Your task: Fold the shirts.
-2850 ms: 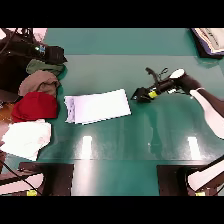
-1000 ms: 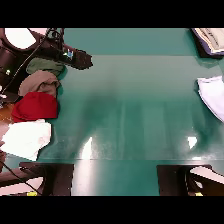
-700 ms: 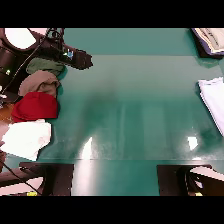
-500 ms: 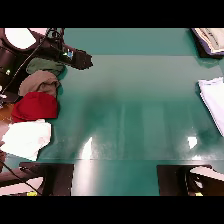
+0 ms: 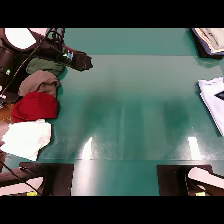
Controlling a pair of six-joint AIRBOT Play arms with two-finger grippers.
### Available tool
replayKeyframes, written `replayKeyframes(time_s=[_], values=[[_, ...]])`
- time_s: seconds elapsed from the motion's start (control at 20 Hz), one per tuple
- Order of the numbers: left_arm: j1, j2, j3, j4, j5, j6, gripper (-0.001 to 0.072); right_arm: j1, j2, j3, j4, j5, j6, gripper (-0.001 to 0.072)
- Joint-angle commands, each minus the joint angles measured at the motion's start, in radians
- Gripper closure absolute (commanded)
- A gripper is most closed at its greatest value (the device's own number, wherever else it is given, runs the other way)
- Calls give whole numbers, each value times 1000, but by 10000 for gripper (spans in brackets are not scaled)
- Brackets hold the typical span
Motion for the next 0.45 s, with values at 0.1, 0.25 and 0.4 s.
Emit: replayKeyframes(time_s=[0.1, 0.25, 0.4], values=[[0, 0, 0, 0, 30, 1, 686, 281, 2, -1, 18, 24, -1, 694], [0, 0, 0, -1, 30, 1, 686, 360, 2, -1, 18, 28, -1, 694], [0, 0, 0, -1, 30, 1, 685, 396, 2, -1, 19, 37, -1, 694]])
